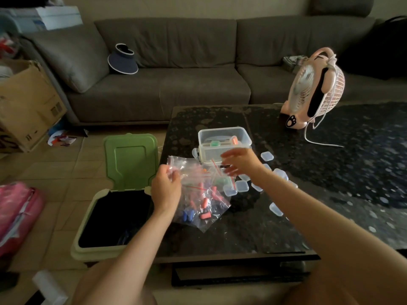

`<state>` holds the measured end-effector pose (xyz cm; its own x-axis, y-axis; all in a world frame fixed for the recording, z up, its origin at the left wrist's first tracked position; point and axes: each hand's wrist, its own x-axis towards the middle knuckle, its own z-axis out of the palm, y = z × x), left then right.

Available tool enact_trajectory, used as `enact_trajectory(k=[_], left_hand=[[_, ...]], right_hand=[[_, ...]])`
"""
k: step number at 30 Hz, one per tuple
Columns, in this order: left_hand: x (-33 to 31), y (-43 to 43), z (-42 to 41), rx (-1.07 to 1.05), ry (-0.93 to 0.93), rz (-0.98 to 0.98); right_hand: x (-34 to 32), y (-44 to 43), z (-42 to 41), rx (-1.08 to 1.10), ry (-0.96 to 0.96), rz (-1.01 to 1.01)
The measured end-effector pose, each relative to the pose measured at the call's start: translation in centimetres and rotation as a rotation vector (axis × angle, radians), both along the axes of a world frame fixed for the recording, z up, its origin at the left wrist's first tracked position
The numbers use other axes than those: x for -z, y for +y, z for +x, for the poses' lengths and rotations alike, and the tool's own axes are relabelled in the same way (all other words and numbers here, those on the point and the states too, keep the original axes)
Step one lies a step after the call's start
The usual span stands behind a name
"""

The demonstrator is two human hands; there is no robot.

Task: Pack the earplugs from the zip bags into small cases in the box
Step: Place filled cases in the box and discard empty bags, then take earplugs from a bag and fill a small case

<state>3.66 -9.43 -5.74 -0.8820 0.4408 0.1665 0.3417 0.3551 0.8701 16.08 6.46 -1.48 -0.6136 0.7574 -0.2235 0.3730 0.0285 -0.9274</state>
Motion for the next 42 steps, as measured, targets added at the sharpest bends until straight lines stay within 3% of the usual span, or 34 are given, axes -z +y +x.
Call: enact_trajectory(k=[5,8,11,16,22,25,28,36,42], left_hand=[[-2.9,-2.9,-3.4,-0.005,-0.328,0.186],[-2.7,-4.9,-6.5,-0.059,-0.351,0.177],[-0.3,-5.8,-10.7,-0.202,-0.34,0.076],[5.5,-7.8,-16.2,-0.397,-0.575,-0.024],[7.5,-8.3,-15.4,-0.345,-0.801,-0.059],[6.1,-7.8,-14.2,-0.311,-0.735,-0.122],[3.3,-6.8,-12.2,-0.163,-0.526,-0.134],[-4.1,-1.7,-0.8,0.535,-0.153,-0.164],[-2.5,0.0,4.9,0.661,-0.195,-0.05]], right_hand=[[3.3,-2.9,0.4,-0.303,-0.331,0.435],[4.2,-4.0,0.6,-0.334,-0.377,0.565],[4.6,-4.4,0.7,-0.342,-0.385,0.593],[5.0,-4.6,1.1,-0.312,-0.38,0.587],[4.8,-4.2,1.8,-0.307,-0.342,0.468],[4.3,-3.9,2.1,-0.316,-0.336,0.458],[3.8,-3.8,2.5,-0.296,-0.314,0.421],[1.2,-4.8,3.9,-0.286,-0.264,0.344],[1.6,-5.6,5.1,-0.295,-0.2,0.389]])
